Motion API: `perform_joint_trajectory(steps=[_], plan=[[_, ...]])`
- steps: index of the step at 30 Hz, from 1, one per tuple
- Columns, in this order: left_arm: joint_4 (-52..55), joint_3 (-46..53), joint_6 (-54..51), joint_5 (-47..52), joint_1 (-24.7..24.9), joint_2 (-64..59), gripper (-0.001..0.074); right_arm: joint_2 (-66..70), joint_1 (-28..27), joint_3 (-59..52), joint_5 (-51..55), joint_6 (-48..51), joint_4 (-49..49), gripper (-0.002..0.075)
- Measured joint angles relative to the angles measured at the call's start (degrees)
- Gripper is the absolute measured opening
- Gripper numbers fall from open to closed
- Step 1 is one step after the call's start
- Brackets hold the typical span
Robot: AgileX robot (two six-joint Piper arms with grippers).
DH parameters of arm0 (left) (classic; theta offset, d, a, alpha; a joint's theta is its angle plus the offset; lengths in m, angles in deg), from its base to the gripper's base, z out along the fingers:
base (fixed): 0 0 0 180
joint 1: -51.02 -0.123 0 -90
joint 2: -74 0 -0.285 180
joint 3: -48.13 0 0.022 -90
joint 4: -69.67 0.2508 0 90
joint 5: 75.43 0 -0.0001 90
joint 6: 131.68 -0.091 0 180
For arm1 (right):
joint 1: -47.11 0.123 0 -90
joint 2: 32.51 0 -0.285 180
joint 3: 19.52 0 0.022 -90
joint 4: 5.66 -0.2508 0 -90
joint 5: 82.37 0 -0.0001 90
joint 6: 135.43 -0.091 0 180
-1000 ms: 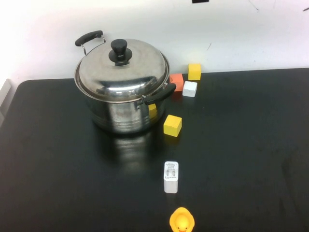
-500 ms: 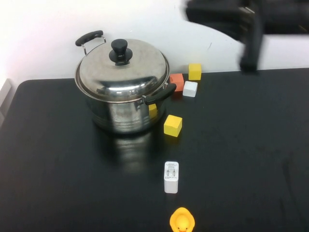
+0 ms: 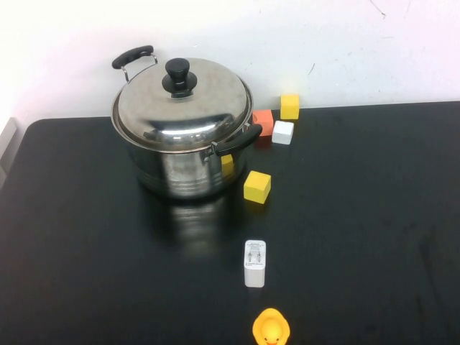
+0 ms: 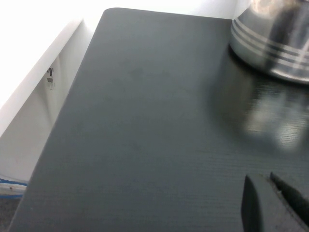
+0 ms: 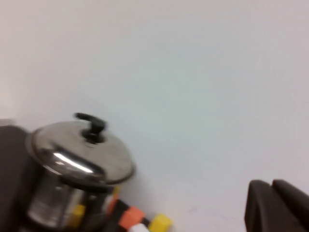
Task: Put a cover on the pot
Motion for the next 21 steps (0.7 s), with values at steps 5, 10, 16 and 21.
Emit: perform_joint_trajectory(steps=[5,10,16,21], plan=[[0.0,0.0,0.0,0.0,0.0,0.0,-0.0002,-9.3,0.0,-7.7,6.7,-0.5,-0.6,0.0012],[0.0,0.0,0.0,0.0,0.0,0.0,-0.0002,-12.0,0.0,-11.4,9.9,-0.5,-1.2,0.0012],[0.0,0.0,0.0,0.0,0.0,0.0,-0.0002,-12.0,0.0,-14.5,12.3,28.1,-23.8,0.0012],[0.0,0.0,0.0,0.0,0.0,0.0,-0.0002,-12.6,0.0,-15.5,22.2,83.5,-74.7,0.0012]])
